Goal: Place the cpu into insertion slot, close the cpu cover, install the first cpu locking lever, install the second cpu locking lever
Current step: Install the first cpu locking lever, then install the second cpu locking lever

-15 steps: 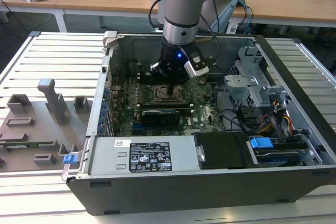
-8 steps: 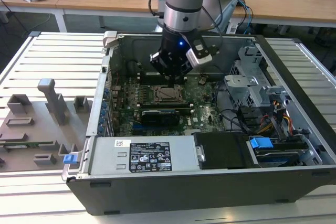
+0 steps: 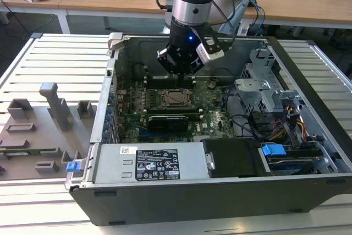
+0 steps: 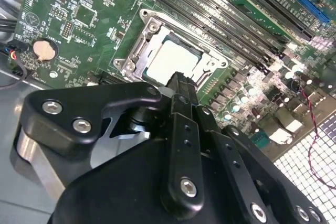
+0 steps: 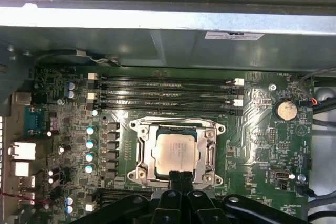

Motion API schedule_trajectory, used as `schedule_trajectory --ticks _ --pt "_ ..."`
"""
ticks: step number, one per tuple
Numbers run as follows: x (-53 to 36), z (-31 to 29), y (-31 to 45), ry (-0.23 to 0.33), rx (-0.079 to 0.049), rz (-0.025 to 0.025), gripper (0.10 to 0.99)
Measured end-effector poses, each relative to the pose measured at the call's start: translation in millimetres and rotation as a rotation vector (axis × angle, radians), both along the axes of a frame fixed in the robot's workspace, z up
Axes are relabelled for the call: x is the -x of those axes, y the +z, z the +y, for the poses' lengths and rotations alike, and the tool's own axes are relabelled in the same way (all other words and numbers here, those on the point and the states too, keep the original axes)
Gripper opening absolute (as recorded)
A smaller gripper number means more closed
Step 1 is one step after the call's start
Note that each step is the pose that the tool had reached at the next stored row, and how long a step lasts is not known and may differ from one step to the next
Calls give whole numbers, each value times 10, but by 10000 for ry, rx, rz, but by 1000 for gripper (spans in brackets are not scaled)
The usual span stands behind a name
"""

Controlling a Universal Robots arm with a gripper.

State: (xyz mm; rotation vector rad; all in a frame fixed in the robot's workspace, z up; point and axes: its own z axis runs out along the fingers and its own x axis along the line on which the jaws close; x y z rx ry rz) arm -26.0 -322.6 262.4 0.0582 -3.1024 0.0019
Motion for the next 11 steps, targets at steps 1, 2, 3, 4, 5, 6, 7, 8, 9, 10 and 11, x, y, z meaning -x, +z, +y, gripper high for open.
schedule_trajectory --ticks 1,2,3,4,5,6,7,8,9,10,11 --pt "0 0 0 0 -1 0 106" --pt "0 0 0 0 -2 0 106" --pt "0 0 0 0 -3 -1 106" --pt "0 0 0 0 -4 0 106" --pt "0 0 0 0 -4 0 106" --pt "0 0 0 0 -5 0 106" --pt "0 0 0 0 -5 -1 106" --pt "0 0 0 0 -6 0 106" --pt "0 0 0 0 -7 0 106" --pt "0 0 0 0 -9 0 106" --pt "0 0 0 0 -10 0 106"
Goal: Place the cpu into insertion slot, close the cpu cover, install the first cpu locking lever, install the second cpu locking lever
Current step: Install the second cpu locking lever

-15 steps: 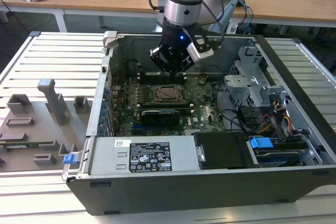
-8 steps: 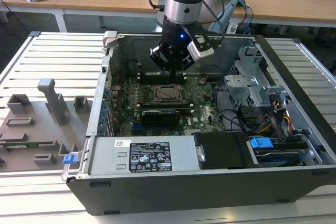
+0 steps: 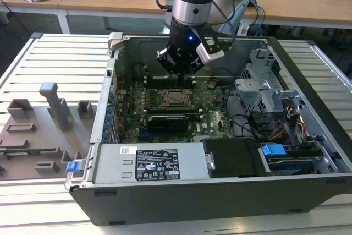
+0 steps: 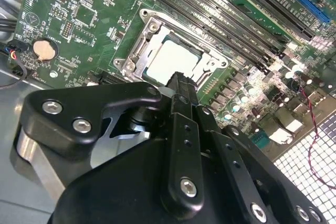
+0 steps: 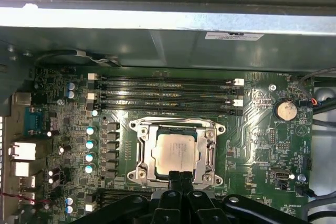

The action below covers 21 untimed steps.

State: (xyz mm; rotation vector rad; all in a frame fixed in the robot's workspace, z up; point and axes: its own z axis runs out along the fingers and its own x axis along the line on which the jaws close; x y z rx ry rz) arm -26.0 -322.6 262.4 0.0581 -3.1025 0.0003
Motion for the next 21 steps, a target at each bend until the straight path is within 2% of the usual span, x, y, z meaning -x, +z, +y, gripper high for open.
schedule_trajectory --ticks 2,4,6,8,11,12,14,16,20,21 --pt "-17 -1 0 4 -1 0 106" --pt "-146 0 0 1 33 5 106" --pt "-348 1 -2 1 41 21 106" --pt "-387 1 -2 0 44 26 106" --pt "-393 0 -2 0 1 27 106" --pt "-392 0 -7 0 -52 25 106" --pt "-361 -25 -38 -3 -48 28 106" --pt "-305 -63 -105 -3 -49 27 106" --pt "-228 -131 -178 -3 -48 27 106" --pt "-191 -167 -212 -4 -48 28 106"
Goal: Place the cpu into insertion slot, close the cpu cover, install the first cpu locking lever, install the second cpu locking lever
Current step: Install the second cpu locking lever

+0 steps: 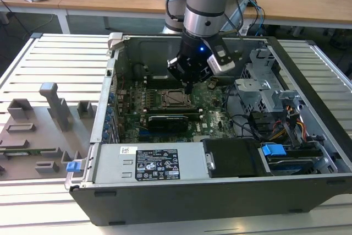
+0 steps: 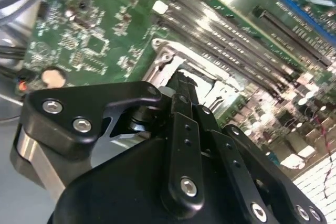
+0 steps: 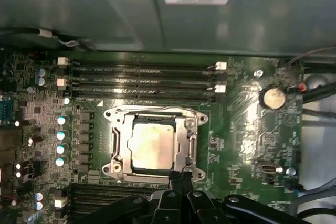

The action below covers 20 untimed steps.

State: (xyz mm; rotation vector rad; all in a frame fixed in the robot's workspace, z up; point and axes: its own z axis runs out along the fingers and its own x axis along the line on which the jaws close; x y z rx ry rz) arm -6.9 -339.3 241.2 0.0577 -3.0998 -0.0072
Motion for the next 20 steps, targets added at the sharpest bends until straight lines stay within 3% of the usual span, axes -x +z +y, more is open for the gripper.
schedule_trajectory --ticks 2,4,6,9,13,17,20 --pt "44 -46 -40 0 0 0 106" --pt "81 -154 -70 1 -1 -1 106" --pt "97 -191 -76 -2 -1 -1 106" --pt "170 -209 -79 2 -37 -1 106" --pt "389 -230 -125 3 -97 -2 106" --pt "506 -293 -181 57 -98 -3 106" --pt "550 -293 -193 102 -120 -4 106"
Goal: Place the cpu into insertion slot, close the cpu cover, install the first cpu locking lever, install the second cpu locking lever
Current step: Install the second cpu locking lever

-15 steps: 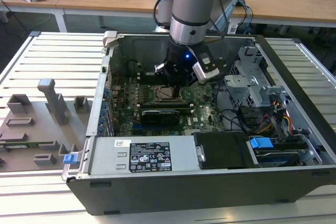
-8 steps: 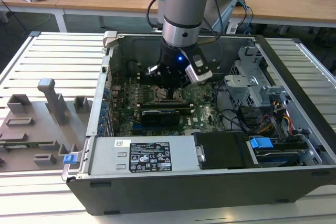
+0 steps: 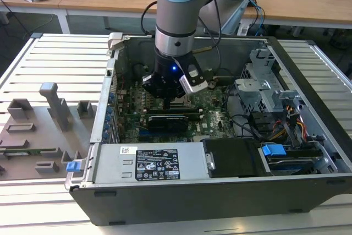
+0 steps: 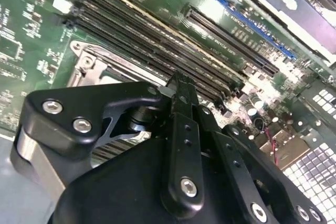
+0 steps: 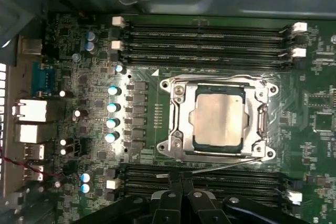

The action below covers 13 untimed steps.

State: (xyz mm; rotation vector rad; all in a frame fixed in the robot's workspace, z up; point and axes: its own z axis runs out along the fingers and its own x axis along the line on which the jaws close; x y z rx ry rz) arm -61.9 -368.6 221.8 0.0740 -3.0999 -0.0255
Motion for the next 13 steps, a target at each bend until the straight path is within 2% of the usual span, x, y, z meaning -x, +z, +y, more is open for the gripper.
schedule_trajectory --ticks 4,8,13 --pt "17 60 -15 123 -35 0 106" --pt "111 61 -48 331 -60 0 106" --pt "136 60 -81 817 -68 3 106"
